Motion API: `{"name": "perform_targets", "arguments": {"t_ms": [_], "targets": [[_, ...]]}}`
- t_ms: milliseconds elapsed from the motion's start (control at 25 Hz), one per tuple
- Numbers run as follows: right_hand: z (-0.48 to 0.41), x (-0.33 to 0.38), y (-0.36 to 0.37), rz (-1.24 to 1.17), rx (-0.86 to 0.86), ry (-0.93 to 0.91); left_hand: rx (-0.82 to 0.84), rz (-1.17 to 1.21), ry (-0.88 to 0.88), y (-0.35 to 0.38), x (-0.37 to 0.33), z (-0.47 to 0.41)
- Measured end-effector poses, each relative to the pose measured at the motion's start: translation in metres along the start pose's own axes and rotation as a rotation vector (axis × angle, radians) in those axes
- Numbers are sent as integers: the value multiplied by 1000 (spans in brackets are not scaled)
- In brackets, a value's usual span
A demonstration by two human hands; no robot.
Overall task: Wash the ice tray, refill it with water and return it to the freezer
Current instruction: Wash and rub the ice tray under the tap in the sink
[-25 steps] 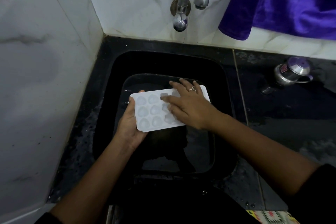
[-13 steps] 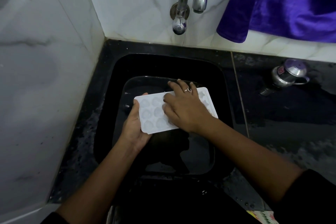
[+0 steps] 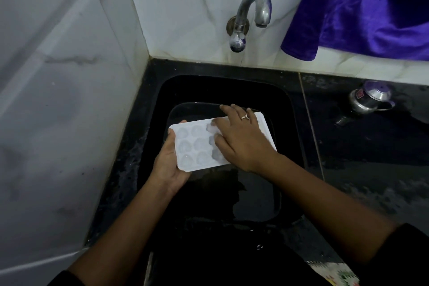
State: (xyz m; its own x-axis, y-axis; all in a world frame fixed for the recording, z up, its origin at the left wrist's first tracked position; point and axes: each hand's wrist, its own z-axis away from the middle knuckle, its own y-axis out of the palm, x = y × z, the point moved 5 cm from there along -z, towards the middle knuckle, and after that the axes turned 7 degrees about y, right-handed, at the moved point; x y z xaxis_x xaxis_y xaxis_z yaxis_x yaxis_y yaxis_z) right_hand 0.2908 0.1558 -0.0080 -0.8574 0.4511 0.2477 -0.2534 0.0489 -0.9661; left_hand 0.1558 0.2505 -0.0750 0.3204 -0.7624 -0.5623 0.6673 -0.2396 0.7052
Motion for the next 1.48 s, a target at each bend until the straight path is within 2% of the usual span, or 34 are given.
{"name": "perform_targets", "arguments": {"t_ms": [120,280,400,560,680,840,960,1080,1200,1360,1480], "targets": [[2,31,3,33,16,-83,35,-5,-41,0,0,3],[0,40,5,36,-8,3,60,-23,-50,-2,-6,2],[5,47,12,81,8,-56,76,-9,-71,-4,-10,1],[3,46,6,29,-14,41,86,-27,-94,-6,-11,1],[8,57,14,82,4,1,101,-9,-113,-9,-13,-2],[6,53,11,55,-43,109,120,-56,-138,-12,-11,-6],[6,56,18,92,-38,47,114,-56,-154,-10,-10,-7],[2,51,12,56,-58,94,107,-46,-129,-12,-13,-8],[2,60,22,113,-35,7,100,-29,-155,-14,-13,-8],[-4,51,15,61,-79,98,128,-32,-155,-10,-13,-11],[-4,56,23,120,-51,35,117,-31,-157,-11,-14,-15]]}}
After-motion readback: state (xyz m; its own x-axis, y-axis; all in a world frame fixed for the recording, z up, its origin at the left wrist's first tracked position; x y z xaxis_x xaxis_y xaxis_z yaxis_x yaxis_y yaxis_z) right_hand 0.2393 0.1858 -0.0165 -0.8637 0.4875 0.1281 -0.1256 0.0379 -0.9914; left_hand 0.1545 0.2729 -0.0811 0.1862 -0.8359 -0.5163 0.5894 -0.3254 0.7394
